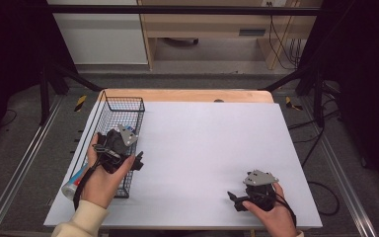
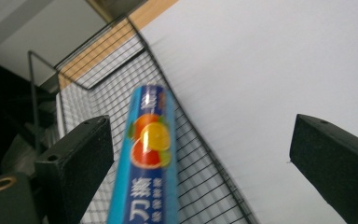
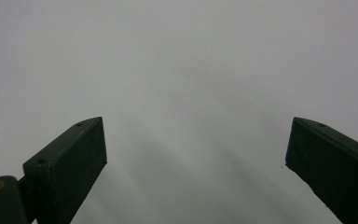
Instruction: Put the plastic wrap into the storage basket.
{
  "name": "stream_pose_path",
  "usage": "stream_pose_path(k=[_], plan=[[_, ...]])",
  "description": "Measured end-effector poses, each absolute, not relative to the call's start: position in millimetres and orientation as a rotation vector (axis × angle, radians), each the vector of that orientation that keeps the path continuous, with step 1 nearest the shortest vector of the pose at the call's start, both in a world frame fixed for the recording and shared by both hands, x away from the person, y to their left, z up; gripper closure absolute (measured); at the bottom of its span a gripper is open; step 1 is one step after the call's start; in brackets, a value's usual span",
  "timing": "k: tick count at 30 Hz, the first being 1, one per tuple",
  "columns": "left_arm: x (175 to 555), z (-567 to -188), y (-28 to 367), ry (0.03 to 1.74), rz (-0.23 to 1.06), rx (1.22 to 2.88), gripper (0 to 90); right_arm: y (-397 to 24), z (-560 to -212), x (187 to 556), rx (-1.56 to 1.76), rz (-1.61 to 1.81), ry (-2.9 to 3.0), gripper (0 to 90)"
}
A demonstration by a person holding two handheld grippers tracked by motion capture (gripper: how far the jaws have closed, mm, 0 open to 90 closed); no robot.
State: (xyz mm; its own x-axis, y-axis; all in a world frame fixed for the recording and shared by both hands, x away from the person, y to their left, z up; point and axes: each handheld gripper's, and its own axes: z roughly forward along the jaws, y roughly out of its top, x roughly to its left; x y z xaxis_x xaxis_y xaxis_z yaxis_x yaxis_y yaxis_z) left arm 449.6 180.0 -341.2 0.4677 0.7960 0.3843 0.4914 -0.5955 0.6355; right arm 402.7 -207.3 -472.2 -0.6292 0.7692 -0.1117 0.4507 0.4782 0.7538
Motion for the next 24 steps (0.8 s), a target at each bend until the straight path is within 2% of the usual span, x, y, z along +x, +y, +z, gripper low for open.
stream_pose_path(k=[6,15,24], plan=[[439.6,-336.6,155.3,0.952,0.857,2.256,6.4,-207.5,-471.9,402.3,1.016,0.986,2.288,5.7],[428.2,-342.3,113.8,0.792,0.741,2.319,6.4,-208.0,-471.4,401.8,1.018,0.986,2.286,5.7],[420.6,-353.5,89.1,0.721,0.682,2.346,6.4,-209.7,-471.0,401.4,1.017,0.992,2.281,5.7]])
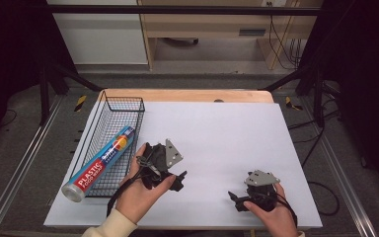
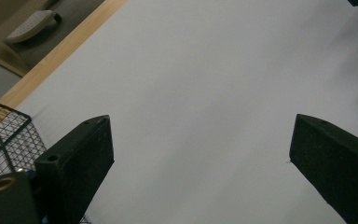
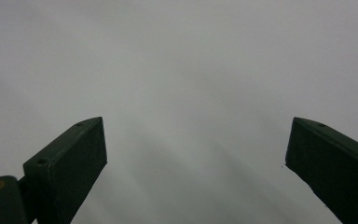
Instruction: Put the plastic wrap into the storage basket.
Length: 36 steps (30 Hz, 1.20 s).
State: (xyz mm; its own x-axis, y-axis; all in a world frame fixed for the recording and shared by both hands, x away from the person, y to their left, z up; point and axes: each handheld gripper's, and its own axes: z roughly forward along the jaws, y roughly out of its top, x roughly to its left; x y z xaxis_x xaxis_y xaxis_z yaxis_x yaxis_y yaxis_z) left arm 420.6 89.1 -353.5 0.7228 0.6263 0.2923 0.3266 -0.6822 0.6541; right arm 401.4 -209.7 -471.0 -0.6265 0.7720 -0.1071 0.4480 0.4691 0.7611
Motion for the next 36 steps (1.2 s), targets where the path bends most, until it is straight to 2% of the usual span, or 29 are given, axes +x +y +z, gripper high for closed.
stream_pose_path(k=[15,36], plan=[[418.1,-393.6,74.3,0.703,0.595,2.358,6.4,-209.8,-471.1,401.2,1.009,0.983,2.283,6.1],[419.2,-442.8,76.5,0.746,0.532,2.384,6.4,-209.3,-471.2,400.5,1.016,0.986,2.285,6.2]])
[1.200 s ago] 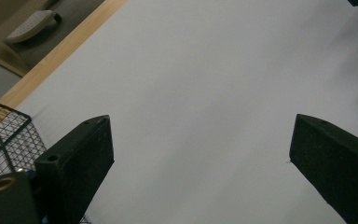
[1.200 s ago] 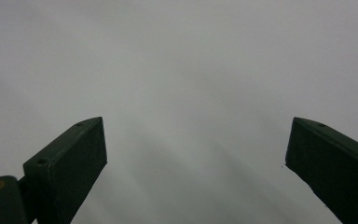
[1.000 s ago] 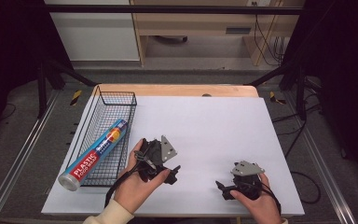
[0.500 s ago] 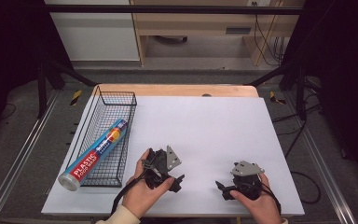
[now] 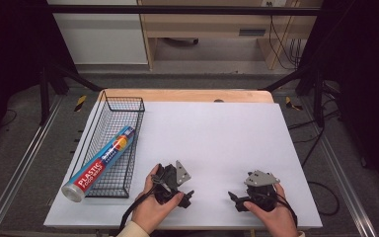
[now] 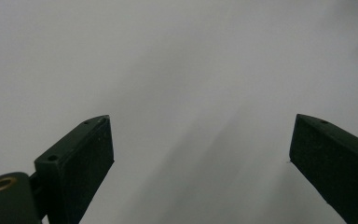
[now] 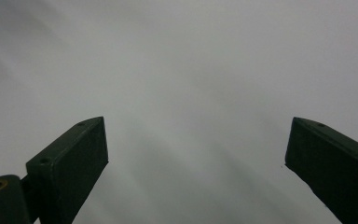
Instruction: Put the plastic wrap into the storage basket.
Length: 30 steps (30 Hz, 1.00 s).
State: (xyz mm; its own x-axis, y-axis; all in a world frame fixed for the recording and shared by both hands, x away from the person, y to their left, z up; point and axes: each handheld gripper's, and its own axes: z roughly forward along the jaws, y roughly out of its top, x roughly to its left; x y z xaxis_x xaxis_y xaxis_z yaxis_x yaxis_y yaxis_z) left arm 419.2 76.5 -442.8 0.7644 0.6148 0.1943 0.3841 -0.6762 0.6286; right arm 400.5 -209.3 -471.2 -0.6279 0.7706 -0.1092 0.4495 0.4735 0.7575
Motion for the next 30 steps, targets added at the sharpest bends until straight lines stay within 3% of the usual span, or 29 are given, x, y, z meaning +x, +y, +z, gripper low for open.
stream_pose_path(k=[30], plan=[[415.2,-471.9,97.8,0.802,0.541,2.37,7.1,-209.2,-472.5,400.8,1.015,0.98,2.29,6.2]])
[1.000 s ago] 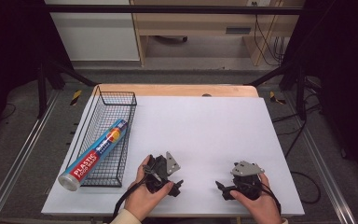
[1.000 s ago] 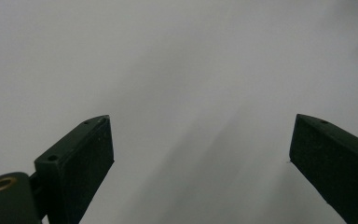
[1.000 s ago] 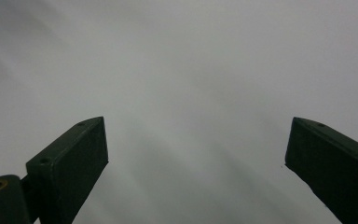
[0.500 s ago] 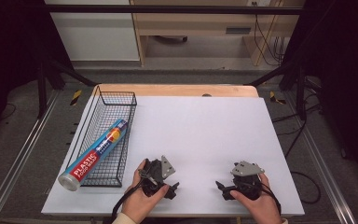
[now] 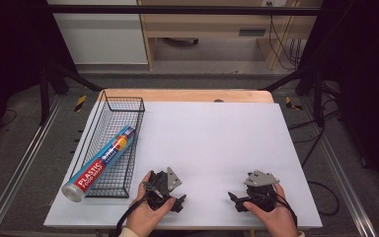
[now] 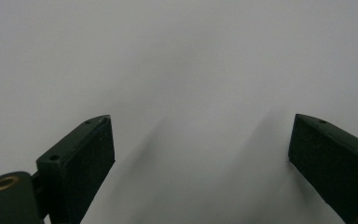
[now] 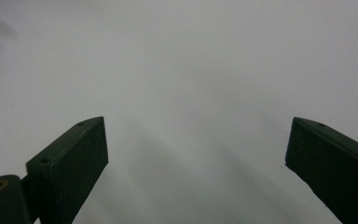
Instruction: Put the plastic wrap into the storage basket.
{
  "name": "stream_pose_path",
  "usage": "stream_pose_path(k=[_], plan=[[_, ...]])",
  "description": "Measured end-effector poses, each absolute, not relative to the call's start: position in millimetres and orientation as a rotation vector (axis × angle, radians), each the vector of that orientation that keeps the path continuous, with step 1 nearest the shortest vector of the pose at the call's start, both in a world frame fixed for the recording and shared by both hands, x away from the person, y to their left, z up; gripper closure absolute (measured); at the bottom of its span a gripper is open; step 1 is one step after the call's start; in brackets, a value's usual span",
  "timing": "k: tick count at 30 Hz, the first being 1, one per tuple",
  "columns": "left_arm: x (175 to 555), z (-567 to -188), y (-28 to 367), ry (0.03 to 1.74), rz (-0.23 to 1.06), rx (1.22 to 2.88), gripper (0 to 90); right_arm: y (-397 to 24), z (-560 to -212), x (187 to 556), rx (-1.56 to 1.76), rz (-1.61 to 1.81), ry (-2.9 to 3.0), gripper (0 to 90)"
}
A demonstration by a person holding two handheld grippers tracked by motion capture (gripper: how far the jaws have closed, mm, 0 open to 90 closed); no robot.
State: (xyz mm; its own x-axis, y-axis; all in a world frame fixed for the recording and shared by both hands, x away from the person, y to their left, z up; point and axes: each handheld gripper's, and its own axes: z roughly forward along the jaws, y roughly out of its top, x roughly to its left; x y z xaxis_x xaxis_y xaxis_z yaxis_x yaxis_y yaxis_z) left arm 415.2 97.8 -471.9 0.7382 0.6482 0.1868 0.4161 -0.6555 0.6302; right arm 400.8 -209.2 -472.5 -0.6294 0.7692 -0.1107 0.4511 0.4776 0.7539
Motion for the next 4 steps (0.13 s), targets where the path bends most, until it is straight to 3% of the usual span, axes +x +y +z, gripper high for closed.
stream_pose_path(k=[4], plan=[[414.9,-472.2,99.0,0.808,0.541,2.371,7.2,-209.4,-472.3,400.8,1.014,0.979,2.289,6.2]])
